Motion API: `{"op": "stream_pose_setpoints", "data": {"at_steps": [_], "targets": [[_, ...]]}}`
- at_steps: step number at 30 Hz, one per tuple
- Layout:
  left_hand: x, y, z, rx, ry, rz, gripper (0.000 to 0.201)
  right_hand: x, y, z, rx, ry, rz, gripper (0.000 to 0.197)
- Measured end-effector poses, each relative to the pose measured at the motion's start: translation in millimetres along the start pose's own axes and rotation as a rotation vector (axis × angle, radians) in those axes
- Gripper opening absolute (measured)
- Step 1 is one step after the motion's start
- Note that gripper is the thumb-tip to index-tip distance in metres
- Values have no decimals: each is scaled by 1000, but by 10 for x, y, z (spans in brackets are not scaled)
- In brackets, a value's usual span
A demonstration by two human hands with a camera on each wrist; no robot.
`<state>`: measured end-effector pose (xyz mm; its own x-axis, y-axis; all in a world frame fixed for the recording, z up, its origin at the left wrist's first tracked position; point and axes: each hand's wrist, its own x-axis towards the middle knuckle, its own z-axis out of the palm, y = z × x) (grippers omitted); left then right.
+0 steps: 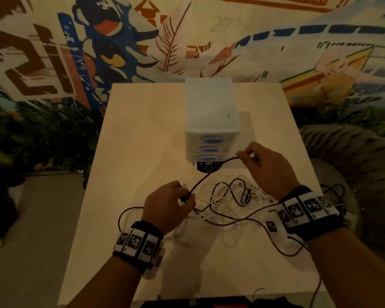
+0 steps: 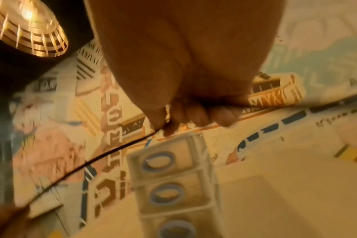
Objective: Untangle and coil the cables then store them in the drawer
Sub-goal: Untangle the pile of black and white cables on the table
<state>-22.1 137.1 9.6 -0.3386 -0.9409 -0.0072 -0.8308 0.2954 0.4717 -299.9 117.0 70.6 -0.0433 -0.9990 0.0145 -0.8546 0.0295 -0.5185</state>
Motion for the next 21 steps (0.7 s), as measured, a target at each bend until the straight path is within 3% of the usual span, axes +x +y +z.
{"op": "stream_pose_setpoints", "data": {"at_steps": [2, 3, 5, 7, 9, 11, 14, 16, 19, 21], "targets": [[9, 29, -14, 18, 65, 60, 27, -46, 208, 92, -73, -84, 104, 24], [10, 37, -12, 32, 78, 88, 29, -84, 229, 118, -57, -88, 68, 23], [19, 43, 9, 37, 74, 123, 31, -137, 81, 158, 74, -70, -141, 39], [8, 54, 30, 12, 54, 139, 31, -162, -244, 203, 173, -186, -305, 44], [-15, 50, 42, -15, 57, 156, 34, -147, -472, 314, 68, -319, -374, 33], [-44, 14, 53, -26, 60, 156, 37, -135, -569, 378, -119, -364, -399, 32], [-61, -49, 93, -34, 16, 86, 35, -109, -643, 360, -155, -316, -470, 34], [-49, -72, 136, -35, -94, -5, 28, -88, -744, 265, -70, -274, -521, 31], [-75, -93, 200, 8, -202, -61, 29, -13, -898, -11, 64, -115, -533, 31], [-115, -123, 206, -39, -173, -88, 27, 37, -898, -229, 96, 11, -521, 26]]}}
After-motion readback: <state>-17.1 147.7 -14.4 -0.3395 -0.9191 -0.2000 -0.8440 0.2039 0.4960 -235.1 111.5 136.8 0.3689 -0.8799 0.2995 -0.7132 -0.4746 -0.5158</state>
